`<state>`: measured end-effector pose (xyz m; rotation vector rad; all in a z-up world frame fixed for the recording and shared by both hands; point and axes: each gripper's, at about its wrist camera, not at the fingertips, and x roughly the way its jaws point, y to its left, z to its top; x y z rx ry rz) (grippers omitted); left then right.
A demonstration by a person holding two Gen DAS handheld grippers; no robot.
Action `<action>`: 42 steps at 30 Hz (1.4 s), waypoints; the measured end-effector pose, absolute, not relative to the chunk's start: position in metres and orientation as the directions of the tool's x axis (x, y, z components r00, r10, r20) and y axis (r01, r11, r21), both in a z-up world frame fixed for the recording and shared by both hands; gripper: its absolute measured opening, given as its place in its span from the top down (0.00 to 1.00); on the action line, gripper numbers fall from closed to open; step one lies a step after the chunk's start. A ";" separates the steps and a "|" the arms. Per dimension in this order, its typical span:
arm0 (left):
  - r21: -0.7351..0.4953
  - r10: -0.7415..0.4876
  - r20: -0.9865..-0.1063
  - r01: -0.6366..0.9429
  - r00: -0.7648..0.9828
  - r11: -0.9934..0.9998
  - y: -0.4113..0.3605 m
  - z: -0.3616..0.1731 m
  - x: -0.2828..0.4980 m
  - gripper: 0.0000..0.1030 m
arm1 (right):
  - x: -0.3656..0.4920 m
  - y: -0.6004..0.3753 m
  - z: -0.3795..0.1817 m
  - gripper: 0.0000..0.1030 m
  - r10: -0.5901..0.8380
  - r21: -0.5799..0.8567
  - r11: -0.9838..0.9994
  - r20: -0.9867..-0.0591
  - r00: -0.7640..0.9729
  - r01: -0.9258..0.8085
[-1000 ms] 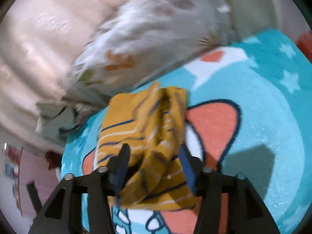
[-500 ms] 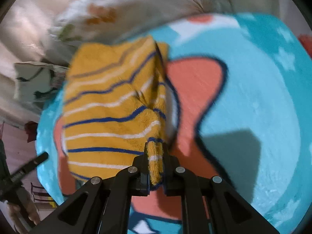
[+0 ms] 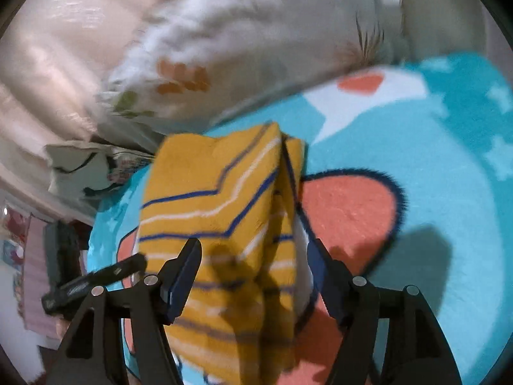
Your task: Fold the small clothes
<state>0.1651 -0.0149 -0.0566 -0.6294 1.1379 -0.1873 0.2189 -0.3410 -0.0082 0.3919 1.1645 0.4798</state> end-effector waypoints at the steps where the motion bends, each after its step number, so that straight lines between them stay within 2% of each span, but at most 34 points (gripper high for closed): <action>1: -0.585 -0.483 -0.775 -0.174 0.406 0.792 -0.019 -0.063 0.169 0.16 | 0.229 -0.334 -0.017 0.28 0.562 0.547 0.825 -0.773 0.295 -0.139; 3: -0.592 -0.505 -0.777 -0.163 0.376 0.789 -0.032 -0.068 0.173 0.20 | 0.239 -0.327 -0.034 0.31 0.584 0.576 0.809 -0.765 0.274 -0.116; 4: -0.568 -0.487 -0.790 -0.146 0.373 0.810 -0.038 -0.065 0.174 0.30 | 0.243 -0.320 -0.038 0.46 0.601 0.594 0.796 -0.754 0.263 -0.116; 6: -0.527 -0.451 -0.816 -0.143 0.361 0.838 -0.045 -0.055 0.175 0.54 | 0.245 -0.312 -0.041 0.54 0.639 0.635 0.766 -0.733 0.235 -0.102; 7: -0.532 -0.455 -0.811 -0.141 0.368 0.835 -0.043 -0.048 0.175 0.59 | 0.246 -0.310 -0.038 0.60 0.645 0.642 0.760 -0.728 0.234 -0.101; 8: -0.532 -0.452 -0.808 -0.139 0.378 0.835 -0.041 -0.038 0.173 0.62 | 0.247 -0.309 -0.032 0.62 0.662 0.657 0.746 -0.712 0.235 -0.108; 9: -0.525 -0.441 -0.806 -0.134 0.395 0.840 -0.038 -0.026 0.171 0.63 | 0.245 -0.309 -0.023 0.65 0.682 0.676 0.727 -0.690 0.240 -0.121; 13: -0.501 -0.404 -0.809 -0.142 0.428 0.854 -0.028 0.001 0.163 0.62 | 0.241 -0.306 0.006 0.72 0.744 0.728 0.663 -0.612 0.268 -0.175; 15: -0.475 -0.376 -0.831 -0.172 0.411 0.863 -0.025 -0.004 0.164 0.57 | 0.237 -0.306 0.006 0.72 0.747 0.731 0.659 -0.605 0.276 -0.180; 17: -0.406 -0.313 -0.875 -0.207 0.370 0.890 -0.024 -0.019 0.164 0.55 | 0.236 -0.305 -0.009 0.72 0.701 0.687 0.709 -0.660 0.269 -0.161; 18: -0.364 -0.282 -0.902 -0.224 0.328 0.904 -0.026 -0.032 0.163 0.53 | 0.236 -0.303 -0.024 0.72 0.641 0.629 0.765 -0.723 0.259 -0.137; 19: -0.356 -0.278 -0.908 -0.229 0.313 0.906 -0.026 -0.039 0.160 0.47 | 0.234 -0.304 -0.032 0.72 0.617 0.607 0.784 -0.744 0.255 -0.128; 22: -0.342 -0.257 -0.909 -0.236 0.327 0.910 -0.030 -0.041 0.146 0.37 | 0.230 -0.314 -0.035 0.69 0.626 0.626 0.774 -0.733 0.266 -0.096; 26: -0.313 -0.220 -0.918 -0.260 0.330 0.913 -0.031 -0.036 0.126 0.36 | 0.228 -0.322 -0.012 0.68 0.569 0.568 0.816 -0.761 0.311 -0.105; 28: -0.296 -0.195 -0.921 -0.282 0.336 0.913 -0.032 -0.034 0.113 0.36 | 0.224 -0.325 0.015 0.66 0.549 0.548 0.827 -0.740 0.388 -0.125; 31: -0.306 -0.193 -0.921 -0.319 0.339 0.897 -0.029 -0.033 0.095 0.36 | 0.219 -0.317 0.046 0.66 0.586 0.563 0.803 -0.685 0.432 -0.195; 34: -0.291 -0.174 -0.926 -0.339 0.335 0.895 -0.031 -0.032 0.083 0.36 | 0.223 -0.296 0.047 0.66 0.642 0.583 0.766 -0.672 0.370 -0.270; 37: -0.213 -0.090 -0.935 -0.340 0.343 0.916 -0.033 -0.020 0.071 0.36 | 0.234 -0.279 0.018 0.66 0.597 0.535 0.802 -0.742 0.305 -0.266; 39: -0.161 -0.027 -0.933 -0.350 0.358 0.923 -0.031 -0.008 0.062 0.36 | 0.244 -0.278 -0.006 0.66 0.502 0.460 0.863 -0.820 0.274 -0.207; 42: -0.091 0.059 -0.927 -0.374 0.371 0.923 -0.027 0.006 0.047 0.33 | 0.241 -0.286 -0.002 0.66 0.474 0.442 0.880 -0.826 0.305 -0.172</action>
